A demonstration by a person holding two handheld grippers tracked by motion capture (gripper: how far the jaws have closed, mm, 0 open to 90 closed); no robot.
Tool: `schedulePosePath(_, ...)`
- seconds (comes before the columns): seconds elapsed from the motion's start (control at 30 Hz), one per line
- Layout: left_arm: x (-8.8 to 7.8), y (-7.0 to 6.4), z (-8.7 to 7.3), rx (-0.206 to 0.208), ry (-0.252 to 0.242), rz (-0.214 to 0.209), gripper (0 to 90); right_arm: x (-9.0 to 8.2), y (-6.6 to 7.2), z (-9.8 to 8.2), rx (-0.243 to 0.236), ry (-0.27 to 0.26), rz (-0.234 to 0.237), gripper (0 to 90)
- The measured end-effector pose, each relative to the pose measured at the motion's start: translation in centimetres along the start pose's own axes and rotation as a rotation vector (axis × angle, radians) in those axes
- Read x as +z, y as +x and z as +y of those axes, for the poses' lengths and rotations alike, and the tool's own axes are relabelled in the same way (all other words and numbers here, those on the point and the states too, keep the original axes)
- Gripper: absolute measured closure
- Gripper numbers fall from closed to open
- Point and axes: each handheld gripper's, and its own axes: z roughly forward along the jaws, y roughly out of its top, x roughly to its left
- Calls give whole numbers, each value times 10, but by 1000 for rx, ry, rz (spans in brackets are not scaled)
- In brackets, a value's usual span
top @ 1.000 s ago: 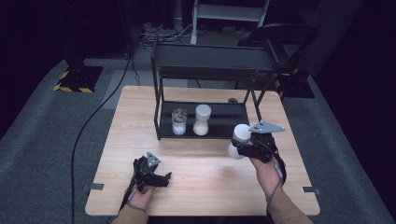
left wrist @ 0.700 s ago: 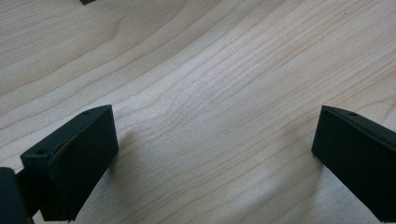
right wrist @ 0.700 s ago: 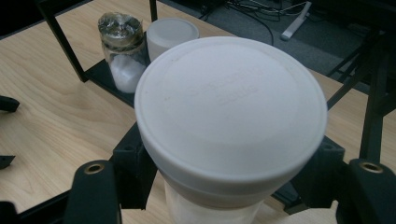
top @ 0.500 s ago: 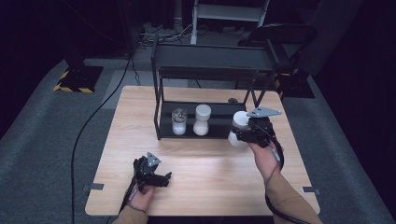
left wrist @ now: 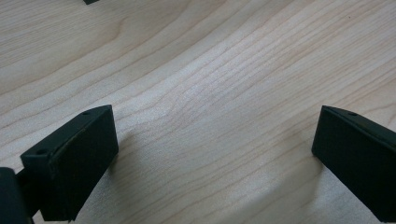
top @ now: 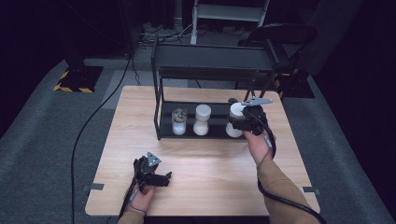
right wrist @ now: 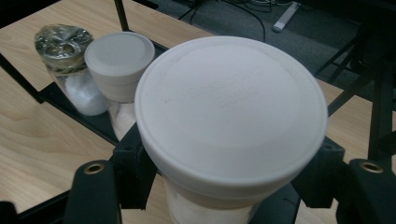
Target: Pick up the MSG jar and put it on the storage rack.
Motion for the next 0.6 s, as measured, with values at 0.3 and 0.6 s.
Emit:
schedulePosePath(0.3, 0, -1, 0, -6, -1, 3, 0, 27, -6, 2, 12, 22, -6, 335)
schedulePosePath(0.6, 0, -3, 0, -12, -1, 9, 0, 51, -13, 0, 46, 46, -10, 335)
